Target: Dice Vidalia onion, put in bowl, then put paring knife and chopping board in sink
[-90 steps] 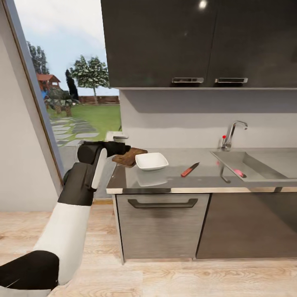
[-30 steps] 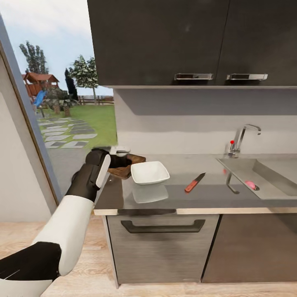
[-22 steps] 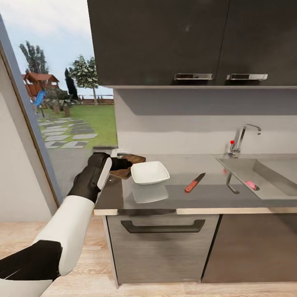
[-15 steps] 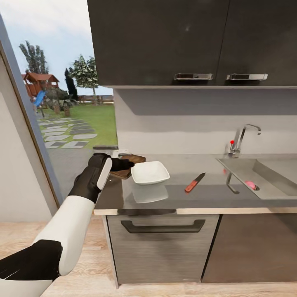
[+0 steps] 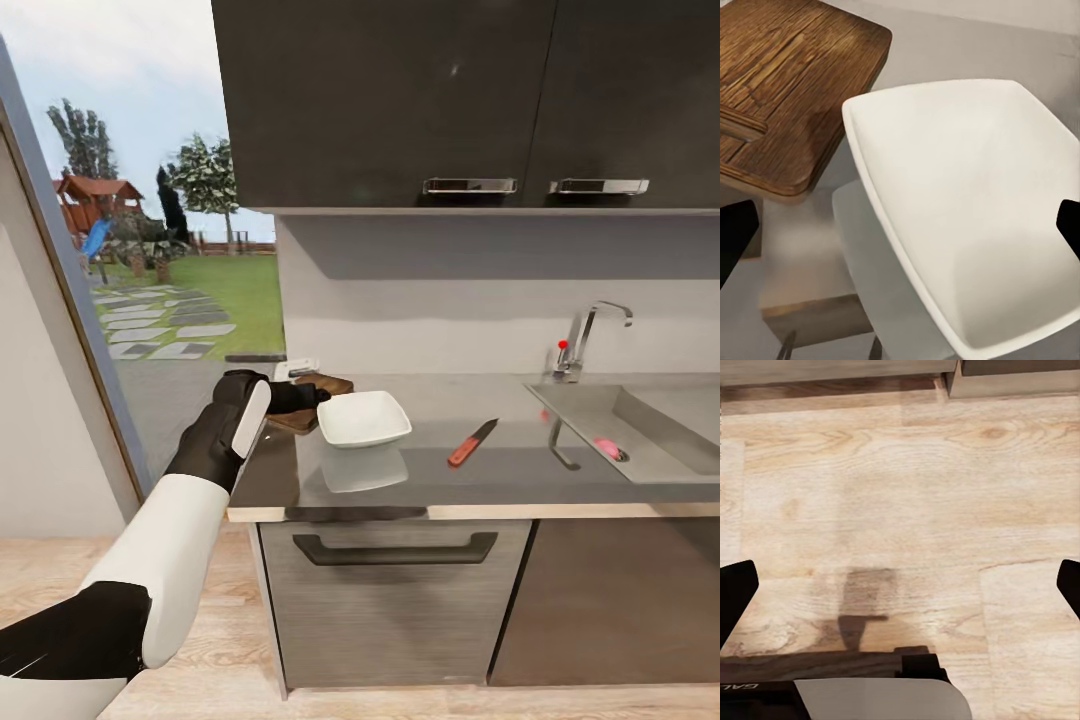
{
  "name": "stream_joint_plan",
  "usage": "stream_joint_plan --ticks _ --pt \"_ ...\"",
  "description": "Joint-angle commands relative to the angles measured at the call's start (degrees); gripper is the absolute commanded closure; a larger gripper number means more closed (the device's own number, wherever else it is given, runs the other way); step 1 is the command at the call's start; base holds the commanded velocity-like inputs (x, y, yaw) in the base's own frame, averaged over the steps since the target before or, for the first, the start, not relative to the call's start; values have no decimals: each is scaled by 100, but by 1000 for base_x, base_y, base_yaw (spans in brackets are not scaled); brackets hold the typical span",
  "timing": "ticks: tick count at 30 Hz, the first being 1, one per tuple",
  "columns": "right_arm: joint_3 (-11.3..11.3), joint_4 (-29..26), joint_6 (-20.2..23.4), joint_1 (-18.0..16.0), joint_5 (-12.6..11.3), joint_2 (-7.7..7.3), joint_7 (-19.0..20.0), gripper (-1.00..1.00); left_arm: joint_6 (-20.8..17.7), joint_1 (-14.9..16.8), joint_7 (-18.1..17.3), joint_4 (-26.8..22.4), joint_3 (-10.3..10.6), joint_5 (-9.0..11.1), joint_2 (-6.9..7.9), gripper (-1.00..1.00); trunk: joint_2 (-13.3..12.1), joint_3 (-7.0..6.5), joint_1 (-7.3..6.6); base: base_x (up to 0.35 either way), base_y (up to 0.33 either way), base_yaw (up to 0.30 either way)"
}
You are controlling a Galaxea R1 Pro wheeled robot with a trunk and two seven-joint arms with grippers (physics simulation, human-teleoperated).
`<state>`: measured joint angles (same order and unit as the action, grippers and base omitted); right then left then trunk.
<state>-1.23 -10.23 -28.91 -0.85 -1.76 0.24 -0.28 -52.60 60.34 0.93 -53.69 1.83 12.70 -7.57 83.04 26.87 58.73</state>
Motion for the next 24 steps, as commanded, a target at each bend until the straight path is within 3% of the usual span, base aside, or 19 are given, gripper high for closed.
stream_joint_plan --ticks 1,9,12,16,24 --pt "-9 3 -19 -3 -18 2 1 -100 -22 4 12 2 1 20 1 -100 3 6 0 0 0 0" --pt "-2 3 -19 -3 -18 11 1 -100 -14 4 164 43 9 1 -2 -100 3 6 0 0 0 0" --pt "-1 3 -19 -3 -18 11 1 -100 -24 4 715 40 27 17 -21 -100 3 6 0 0 0 0" --pt "-1 6 -19 -3 -18 11 1 -100 -34 3 948 41 40 27 -35 -100 3 6 0 0 0 0" --pt "0 9 -19 -3 -18 12 1 -100 -47 4 1024 43 121 30 -66 -100 3 6 0 0 0 0"
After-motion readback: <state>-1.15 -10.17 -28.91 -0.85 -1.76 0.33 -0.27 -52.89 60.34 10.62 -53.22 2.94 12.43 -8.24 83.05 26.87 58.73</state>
